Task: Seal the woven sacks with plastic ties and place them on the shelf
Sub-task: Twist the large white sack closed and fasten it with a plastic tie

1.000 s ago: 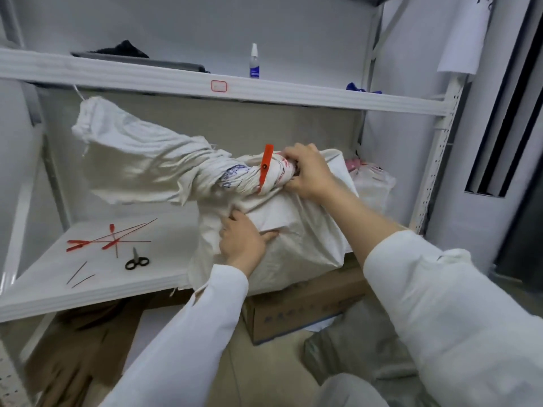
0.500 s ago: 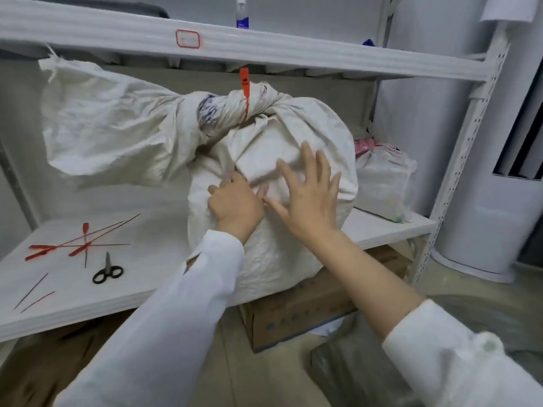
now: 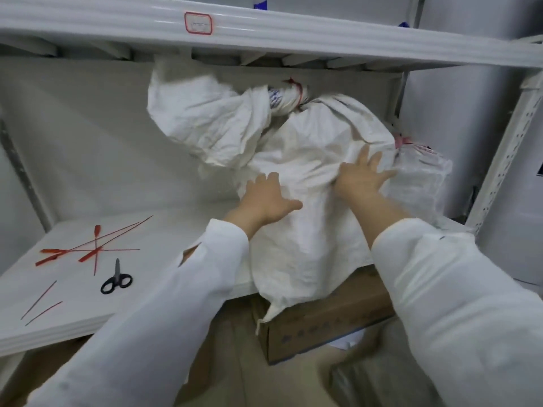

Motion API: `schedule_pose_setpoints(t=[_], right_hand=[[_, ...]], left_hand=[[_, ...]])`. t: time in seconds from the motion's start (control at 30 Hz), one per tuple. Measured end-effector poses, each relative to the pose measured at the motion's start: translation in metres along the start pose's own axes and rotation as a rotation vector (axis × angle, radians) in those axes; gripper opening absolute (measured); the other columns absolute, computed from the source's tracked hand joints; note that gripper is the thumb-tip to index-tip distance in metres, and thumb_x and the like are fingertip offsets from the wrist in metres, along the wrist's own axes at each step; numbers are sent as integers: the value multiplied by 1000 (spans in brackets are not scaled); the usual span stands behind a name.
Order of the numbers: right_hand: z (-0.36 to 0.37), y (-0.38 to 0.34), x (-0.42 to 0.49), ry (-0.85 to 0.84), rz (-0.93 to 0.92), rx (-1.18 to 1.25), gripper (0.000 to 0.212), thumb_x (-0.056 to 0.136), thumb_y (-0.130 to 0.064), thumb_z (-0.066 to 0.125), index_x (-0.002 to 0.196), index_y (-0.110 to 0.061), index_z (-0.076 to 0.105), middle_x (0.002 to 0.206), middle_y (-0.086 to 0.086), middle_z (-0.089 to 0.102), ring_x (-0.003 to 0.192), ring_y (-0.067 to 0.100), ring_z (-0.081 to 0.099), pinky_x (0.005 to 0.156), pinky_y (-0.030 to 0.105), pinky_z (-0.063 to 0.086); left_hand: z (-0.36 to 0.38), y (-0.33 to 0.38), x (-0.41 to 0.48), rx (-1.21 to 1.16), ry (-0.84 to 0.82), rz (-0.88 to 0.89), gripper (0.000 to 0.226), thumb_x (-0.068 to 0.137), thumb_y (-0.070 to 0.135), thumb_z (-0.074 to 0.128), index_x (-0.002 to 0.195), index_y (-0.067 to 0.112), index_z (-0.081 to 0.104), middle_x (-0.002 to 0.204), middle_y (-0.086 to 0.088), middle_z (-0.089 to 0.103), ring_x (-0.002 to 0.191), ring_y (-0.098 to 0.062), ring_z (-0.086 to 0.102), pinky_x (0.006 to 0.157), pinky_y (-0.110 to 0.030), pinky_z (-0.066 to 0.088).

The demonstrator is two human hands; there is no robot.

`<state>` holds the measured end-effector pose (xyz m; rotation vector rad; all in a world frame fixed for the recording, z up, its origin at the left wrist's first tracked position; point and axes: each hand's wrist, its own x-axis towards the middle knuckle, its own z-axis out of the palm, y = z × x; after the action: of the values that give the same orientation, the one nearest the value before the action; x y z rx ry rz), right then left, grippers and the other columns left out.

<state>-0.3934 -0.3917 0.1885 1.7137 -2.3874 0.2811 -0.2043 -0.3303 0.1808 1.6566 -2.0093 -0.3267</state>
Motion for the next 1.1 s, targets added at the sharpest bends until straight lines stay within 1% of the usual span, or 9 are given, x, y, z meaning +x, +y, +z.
schedule_pose_setpoints(t=[0.07, 0.17, 0.27, 0.4, 0.5, 0.6, 0.8, 0.93, 1.1], right_hand=[[2, -8, -12, -12, -4, 243, 59, 95, -37, 45, 150, -26, 25, 160, 12, -13, 146, 42, -3, 110, 68, 15], [14, -27, -52, 172, -122, 489, 70, 90, -53, 47, 150, -29, 21, 160, 11, -1, 142, 38, 15, 106, 55, 32], [30, -45, -88, 200, -294, 445, 89, 81, -67, 54, 151, -37, 8, 160, 8, -3, 140, 34, 20, 94, 48, 43], [59, -52, -97, 162, -452, 139, 86, 85, -49, 63, 150, -40, 6, 158, 14, -4, 134, 36, 26, 76, 41, 50], [76, -46, -87, 149, -433, 47, 75, 91, -38, 58, 149, -36, 10, 151, 19, 14, 118, 35, 41, 62, 35, 45], [83, -33, -70, 153, -349, 46, 70, 92, -16, 52, 147, -32, 13, 144, 20, 22, 107, 33, 45, 59, 33, 39], [101, 50, -2, 74, -175, 29, 74, 94, -6, 44, 153, -32, 5, 131, 21, 37, 108, 33, 49, 71, 36, 41], [101, 107, 51, -121, -5, 214, 76, 96, -18, 46, 153, -37, 0, 135, 21, 44, 115, 36, 52, 92, 43, 46], [117, 102, 64, -145, -15, 346, 92, 89, -49, 59, 152, -36, -7, 158, 19, 8, 138, 43, 29, 107, 51, 37]], left_hand=[[5, -19, 0, -10, -77, -91, 109, 67, 61, 74, 150, 12, 21, 153, -14, 29, 142, -32, 27, 112, -44, 33], [17, -38, -10, -142, -293, -253, 107, 76, 49, 75, 153, 16, 7, 154, -10, 27, 127, -35, 44, 93, -47, 51], [34, -42, -25, -211, -391, -209, 98, 84, 36, 71, 153, 26, 2, 152, -8, 31, 123, -33, 48, 86, -48, 55], [49, -48, -27, -170, -330, -176, 103, 87, 22, 69, 153, 31, -9, 157, -8, 22, 129, -32, 42, 85, -44, 55], [61, -50, -23, -169, -368, -149, 104, 87, 21, 68, 151, 38, -12, 160, -7, 15, 132, -32, 39, 85, -42, 54], [81, -35, -15, -186, -353, -59, 101, 87, 19, 68, 153, 33, -7, 161, -7, 15, 143, -29, 27, 102, -33, 40], [138, 13, 21, -172, -397, 48, 96, 89, 20, 66, 155, 25, -4, 159, -8, 20, 144, -28, 26, 109, -32, 31], [156, 26, 42, -176, -350, 133, 88, 91, 17, 62, 155, 23, 2, 159, -4, 22, 142, -26, 30, 107, -29, 31], [159, 13, 56, -105, -273, 122, 90, 90, 22, 64, 155, 21, 2, 160, -4, 18, 144, -26, 26, 114, -37, 30]])
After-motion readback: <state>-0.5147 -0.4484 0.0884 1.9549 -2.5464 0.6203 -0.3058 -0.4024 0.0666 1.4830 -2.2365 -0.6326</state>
